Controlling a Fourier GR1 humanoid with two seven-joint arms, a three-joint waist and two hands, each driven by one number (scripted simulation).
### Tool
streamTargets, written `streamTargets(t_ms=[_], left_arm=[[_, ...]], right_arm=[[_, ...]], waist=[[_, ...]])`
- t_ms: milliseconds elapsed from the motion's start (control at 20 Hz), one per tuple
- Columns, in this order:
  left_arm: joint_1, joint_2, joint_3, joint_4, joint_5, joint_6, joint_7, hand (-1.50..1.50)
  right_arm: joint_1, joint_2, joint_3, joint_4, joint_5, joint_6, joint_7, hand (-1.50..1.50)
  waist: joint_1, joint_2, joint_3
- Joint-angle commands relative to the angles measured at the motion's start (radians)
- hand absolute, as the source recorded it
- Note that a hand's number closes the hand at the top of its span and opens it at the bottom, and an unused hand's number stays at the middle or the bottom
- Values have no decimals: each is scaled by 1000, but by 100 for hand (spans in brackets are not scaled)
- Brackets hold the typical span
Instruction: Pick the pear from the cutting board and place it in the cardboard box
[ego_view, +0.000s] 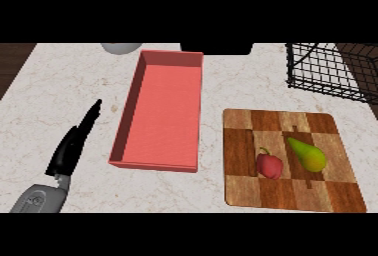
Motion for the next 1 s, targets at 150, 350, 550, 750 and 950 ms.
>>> streamTargets(t_ms=[150, 350, 550, 750, 950], left_arm=[[-9, 19, 80, 11, 8, -67, -26, 0], [11, -71, 22, -44, -88, 5, 43, 0], [-8, -39, 99, 72, -58, -90, -67, 0], [-17, -65, 91, 9, -94, -69, 18, 0], [17, -124, 79, -6, -137, -46, -7, 0]], right_arm=[[-81, 72, 49, -19, 87, 87, 159, -150], [-166, 128, 59, 70, 138, 128, 131, -150], [-195, 201, 72, 36, 239, 81, 166, -150], [-270, 230, 42, 186, 292, 34, 43, -150], [-312, 264, 54, 205, 359, 58, 65, -150]], waist=[[2, 0, 1], [4, 0, 1], [0, 1, 1], [3, 1, 1], [3, 1, 1]])
